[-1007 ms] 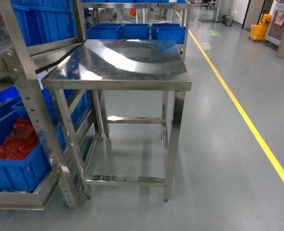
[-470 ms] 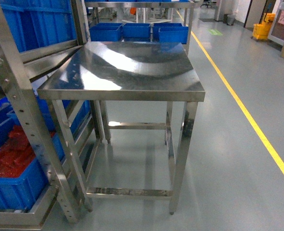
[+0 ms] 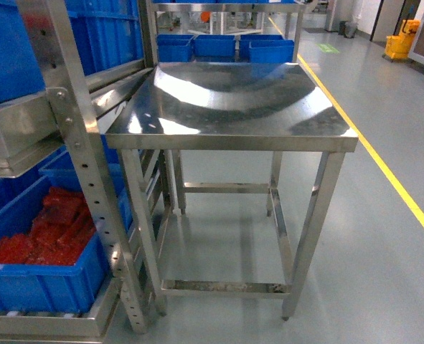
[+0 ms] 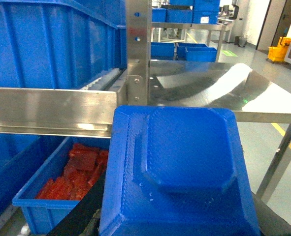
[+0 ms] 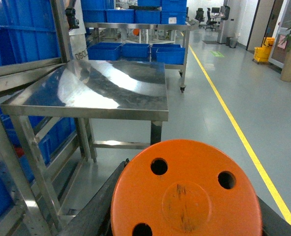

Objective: Sort blue parts and orange caps into right shelf containers

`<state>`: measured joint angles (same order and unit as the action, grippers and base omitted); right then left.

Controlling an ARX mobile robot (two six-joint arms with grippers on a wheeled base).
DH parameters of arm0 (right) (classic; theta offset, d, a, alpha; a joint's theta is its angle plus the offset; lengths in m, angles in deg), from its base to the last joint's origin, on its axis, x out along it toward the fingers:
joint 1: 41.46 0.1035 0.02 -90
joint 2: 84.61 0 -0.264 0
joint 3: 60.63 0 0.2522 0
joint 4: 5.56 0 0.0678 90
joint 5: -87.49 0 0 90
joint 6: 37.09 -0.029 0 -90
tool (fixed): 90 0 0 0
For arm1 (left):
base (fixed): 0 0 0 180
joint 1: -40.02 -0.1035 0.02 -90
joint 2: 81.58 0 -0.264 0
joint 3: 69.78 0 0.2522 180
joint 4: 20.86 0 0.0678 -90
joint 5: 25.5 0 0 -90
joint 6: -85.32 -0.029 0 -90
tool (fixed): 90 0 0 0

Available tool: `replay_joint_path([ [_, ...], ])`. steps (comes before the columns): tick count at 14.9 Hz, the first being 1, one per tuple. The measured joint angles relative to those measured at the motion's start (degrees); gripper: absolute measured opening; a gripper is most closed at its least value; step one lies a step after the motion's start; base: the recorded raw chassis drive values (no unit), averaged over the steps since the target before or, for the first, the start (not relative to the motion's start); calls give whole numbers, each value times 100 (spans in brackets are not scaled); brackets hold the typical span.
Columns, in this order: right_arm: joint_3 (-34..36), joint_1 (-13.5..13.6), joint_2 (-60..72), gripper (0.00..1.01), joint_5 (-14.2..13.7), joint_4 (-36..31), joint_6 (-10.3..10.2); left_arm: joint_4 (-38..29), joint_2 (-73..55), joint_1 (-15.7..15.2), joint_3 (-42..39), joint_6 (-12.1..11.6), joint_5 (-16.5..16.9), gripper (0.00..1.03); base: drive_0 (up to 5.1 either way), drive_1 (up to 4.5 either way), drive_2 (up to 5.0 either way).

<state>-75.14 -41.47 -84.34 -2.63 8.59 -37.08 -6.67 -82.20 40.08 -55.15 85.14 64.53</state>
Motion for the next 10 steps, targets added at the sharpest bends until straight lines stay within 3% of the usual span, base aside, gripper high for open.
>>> replay_joint_path([
  [10, 0, 0, 0, 44, 0, -20, 2, -9, 0, 0, 0, -2, -4, 43, -497, 247, 247],
])
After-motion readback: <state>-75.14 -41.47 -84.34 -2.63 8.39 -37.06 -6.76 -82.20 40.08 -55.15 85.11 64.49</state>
